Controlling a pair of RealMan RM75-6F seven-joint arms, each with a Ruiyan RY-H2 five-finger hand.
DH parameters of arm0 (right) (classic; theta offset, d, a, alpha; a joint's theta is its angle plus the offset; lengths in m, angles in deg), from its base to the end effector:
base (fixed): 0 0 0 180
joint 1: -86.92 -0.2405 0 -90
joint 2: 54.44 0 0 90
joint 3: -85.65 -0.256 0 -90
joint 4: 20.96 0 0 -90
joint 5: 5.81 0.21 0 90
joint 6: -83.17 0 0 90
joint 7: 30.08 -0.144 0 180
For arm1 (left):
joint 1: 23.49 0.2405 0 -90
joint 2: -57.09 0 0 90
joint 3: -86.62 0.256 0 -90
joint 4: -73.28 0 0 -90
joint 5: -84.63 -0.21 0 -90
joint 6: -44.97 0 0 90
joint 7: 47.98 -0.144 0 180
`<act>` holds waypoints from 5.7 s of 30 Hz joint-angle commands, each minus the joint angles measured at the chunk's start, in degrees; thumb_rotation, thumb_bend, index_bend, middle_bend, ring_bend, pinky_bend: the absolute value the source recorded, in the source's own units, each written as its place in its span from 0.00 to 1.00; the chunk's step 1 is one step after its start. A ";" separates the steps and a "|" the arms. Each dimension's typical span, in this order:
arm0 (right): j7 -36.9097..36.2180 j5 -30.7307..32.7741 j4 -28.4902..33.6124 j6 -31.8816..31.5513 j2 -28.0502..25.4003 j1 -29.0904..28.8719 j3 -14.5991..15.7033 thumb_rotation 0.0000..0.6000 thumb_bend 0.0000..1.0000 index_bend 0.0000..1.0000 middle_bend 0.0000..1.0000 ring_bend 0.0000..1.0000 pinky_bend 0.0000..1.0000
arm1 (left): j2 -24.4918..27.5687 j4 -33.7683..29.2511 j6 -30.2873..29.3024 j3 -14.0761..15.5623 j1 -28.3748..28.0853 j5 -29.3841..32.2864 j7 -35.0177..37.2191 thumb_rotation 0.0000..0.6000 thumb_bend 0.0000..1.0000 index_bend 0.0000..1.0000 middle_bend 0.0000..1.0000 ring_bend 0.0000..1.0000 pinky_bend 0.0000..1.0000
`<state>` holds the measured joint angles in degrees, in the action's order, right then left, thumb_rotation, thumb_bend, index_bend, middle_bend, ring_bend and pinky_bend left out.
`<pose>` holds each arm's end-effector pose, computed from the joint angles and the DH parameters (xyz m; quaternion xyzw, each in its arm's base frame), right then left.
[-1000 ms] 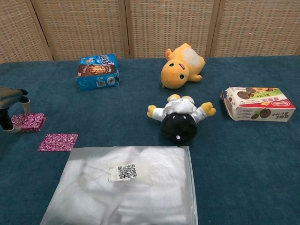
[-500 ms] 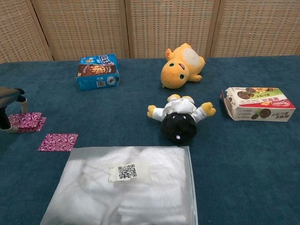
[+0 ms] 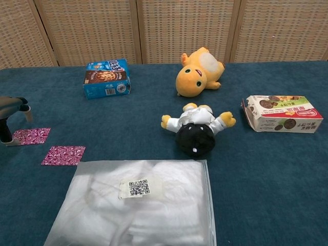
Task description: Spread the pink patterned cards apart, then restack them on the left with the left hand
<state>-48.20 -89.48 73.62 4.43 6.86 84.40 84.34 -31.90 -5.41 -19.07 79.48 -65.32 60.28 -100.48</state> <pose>-0.3278 -0.1604 0.1553 0.5217 -0.5339 0.4139 0.5210 -0.2643 0.3484 0.0120 -0.6618 -0.4054 -0.0825 0.6252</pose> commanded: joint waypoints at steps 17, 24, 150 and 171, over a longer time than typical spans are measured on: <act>-0.42 0.13 -0.13 0.07 -0.07 0.02 -0.04 1.00 0.10 0.04 0.00 0.00 0.00 | 3.43 -10.58 -2.80 0.08 1.67 -7.24 4.69 1.00 0.29 0.24 0.00 0.00 0.00; -0.32 -0.06 -0.11 0.12 -0.01 -0.03 0.05 1.00 0.11 0.04 0.00 0.00 0.00 | 3.94 -16.72 -6.48 2.20 3.12 -9.54 3.92 1.00 0.28 0.25 0.00 0.00 0.00; -1.89 -0.99 -0.05 -0.84 -0.39 0.21 0.23 1.00 0.11 0.04 0.00 0.00 0.00 | -5.73 -15.77 -9.78 1.46 -1.35 -1.35 -8.37 1.00 0.32 0.31 0.00 0.00 0.00; -1.76 -1.12 0.18 -1.05 -0.46 0.28 0.26 1.00 0.10 0.04 0.00 0.00 0.00 | -7.09 -13.68 -10.46 3.63 -0.46 -4.32 -8.64 1.00 0.32 0.31 0.00 0.00 0.00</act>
<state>-49.96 -90.58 73.80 3.40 6.40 84.68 84.60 -38.99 -19.09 -29.55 83.10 -65.78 55.94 -109.11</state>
